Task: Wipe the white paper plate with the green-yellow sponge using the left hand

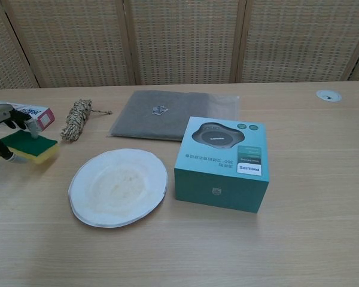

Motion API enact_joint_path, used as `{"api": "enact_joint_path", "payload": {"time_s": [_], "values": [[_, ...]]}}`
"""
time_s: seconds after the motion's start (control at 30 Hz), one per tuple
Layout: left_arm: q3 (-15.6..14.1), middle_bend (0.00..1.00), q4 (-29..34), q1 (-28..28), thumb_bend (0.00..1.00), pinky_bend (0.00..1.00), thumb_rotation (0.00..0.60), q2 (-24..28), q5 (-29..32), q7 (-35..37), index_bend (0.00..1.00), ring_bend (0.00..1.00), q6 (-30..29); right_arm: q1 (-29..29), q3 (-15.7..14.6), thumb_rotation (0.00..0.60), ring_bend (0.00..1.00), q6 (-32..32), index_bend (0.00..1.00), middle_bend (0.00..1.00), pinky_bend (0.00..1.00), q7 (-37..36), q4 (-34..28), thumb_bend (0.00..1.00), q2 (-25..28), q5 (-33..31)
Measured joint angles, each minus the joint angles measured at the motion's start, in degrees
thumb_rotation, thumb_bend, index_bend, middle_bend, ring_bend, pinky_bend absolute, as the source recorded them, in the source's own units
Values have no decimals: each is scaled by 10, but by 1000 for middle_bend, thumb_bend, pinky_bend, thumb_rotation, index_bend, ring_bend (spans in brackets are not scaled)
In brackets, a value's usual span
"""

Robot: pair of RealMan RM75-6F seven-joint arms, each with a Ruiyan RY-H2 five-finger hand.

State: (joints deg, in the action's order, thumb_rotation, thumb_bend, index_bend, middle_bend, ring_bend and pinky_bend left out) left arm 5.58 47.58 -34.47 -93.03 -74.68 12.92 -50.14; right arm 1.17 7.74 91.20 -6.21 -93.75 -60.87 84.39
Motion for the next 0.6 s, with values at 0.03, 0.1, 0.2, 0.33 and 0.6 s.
{"api": "enact_joint_path", "payload": {"time_s": [0.03, 0.1, 0.2, 0.33, 0.6], "values": [[1, 0, 12, 1, 0, 14, 600, 5, 3, -5, 0, 0, 1, 0, 0, 600, 0, 0, 0, 0, 0, -1, 0, 0, 0, 0], [5, 0, 48, 6, 0, 1, 600, 22, 13, -16, 0, 0, -1, -1, 0, 600, 0, 1, 0, 0, 0, -6, 0, 0, 2, 1], [14, 0, 114, 16, 0, 0, 600, 54, 26, -27, 0, 0, -10, -2, 1, 600, 0, 3, 0, 0, 0, -14, 0, 0, 4, 0], [24, 0, 219, 41, 0, 0, 600, 115, 39, -36, 0, 0, -45, -3, 2, 600, 0, 4, 0, 0, 0, -20, 1, 0, 7, 1], [21, 0, 379, 133, 0, 0, 600, 231, 51, -93, 0, 0, -175, -5, 0, 600, 0, 9, 0, 0, 0, -23, 1, 0, 8, 7]]}}
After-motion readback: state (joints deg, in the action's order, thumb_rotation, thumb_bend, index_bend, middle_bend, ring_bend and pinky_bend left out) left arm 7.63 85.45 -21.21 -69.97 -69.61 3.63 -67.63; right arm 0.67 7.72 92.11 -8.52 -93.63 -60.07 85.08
